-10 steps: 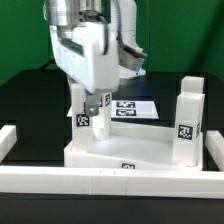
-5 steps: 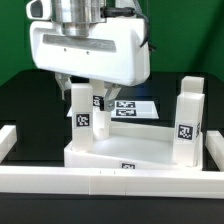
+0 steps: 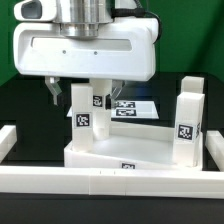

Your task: Assemble desk

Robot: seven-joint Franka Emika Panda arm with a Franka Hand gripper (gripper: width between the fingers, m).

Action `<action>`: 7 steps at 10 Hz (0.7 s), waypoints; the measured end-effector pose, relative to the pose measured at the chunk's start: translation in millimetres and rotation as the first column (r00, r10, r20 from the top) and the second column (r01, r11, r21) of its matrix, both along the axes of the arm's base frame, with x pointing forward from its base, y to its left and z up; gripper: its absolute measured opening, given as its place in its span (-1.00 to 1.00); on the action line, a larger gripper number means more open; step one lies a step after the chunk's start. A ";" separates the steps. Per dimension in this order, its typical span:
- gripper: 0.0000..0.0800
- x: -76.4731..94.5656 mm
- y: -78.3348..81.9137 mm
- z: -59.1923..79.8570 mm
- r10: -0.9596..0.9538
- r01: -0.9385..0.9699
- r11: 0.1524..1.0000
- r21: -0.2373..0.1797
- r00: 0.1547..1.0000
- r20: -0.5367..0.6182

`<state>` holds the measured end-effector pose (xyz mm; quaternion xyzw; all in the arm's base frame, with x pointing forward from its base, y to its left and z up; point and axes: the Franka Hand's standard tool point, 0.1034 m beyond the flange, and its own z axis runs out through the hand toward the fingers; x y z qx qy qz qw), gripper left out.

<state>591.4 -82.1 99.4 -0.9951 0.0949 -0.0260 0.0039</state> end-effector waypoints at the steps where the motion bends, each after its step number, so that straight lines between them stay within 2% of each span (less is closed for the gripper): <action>1: 0.62 -0.2 -1.0 0.1 0.066 -0.066 0.998 -0.007 0.998 -0.001; 4: 0.62 -0.8 -3.6 0.2 0.238 -0.238 0.971 -0.029 0.971 -0.013; 5: 0.41 -0.9 -3.8 0.1 0.250 -0.250 0.968 -0.029 0.968 -0.013; 6: 0.07 -1.1 -3.9 -0.4 0.245 -0.245 0.969 -0.029 0.969 -0.014; 7: 0.07 -1.1 -4.0 -0.4 0.245 -0.245 0.969 -0.029 0.969 -0.014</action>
Offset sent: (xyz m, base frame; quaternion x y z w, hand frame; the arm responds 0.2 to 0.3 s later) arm -0.0024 0.0016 0.0014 -0.0027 -0.0012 -0.1798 0.9837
